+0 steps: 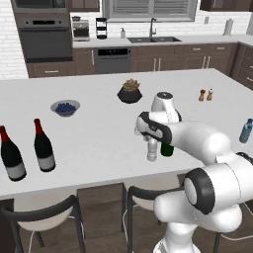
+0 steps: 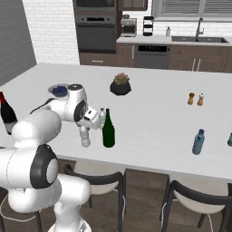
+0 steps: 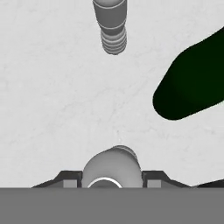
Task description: Move the plastic bottles in the middle to the plastics group, and the glass bottles in the middle to the glass group.
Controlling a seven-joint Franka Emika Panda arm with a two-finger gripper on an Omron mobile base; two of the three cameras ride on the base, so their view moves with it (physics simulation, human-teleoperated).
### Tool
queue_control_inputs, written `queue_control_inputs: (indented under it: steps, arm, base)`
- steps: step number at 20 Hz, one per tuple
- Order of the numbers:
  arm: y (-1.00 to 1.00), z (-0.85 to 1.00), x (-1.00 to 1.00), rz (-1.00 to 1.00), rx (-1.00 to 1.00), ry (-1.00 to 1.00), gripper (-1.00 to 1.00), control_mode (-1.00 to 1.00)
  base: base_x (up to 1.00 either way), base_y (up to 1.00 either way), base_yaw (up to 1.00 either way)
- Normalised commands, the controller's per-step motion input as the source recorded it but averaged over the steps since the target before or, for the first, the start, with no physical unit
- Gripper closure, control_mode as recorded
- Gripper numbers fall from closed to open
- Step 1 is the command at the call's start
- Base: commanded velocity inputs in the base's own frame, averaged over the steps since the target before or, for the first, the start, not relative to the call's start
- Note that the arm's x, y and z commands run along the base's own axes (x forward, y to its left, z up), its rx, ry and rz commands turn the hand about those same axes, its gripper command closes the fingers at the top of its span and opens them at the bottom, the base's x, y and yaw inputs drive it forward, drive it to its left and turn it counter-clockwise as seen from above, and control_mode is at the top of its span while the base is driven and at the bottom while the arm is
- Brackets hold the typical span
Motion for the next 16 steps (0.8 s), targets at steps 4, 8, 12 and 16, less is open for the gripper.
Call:
queue_control_inputs:
  steps: [4, 8, 12, 16]
  arm:
    - [-0.03, 0.32, -0.75, 0.0, 0.0, -0.01, 1.0, -1.0]
    - [-0.32, 0.39, -0.44, 0.0, 0.0, 0.0, 1.0, -1.0]
    - [-0.71, 0.4, -0.34, -0.07, 0.0, 0.02, 1.0, -1.0]
    - [-0.95, 0.29, -0.2, -0.12, 0.0, 0.09, 1.0, -1.0]
  base:
    - [0.0, 0.0, 0.0]
    - [0.0, 0.0, 0.0]
    - [0.0, 0.0, 0.0]
    - [0.0, 0.0, 0.0]
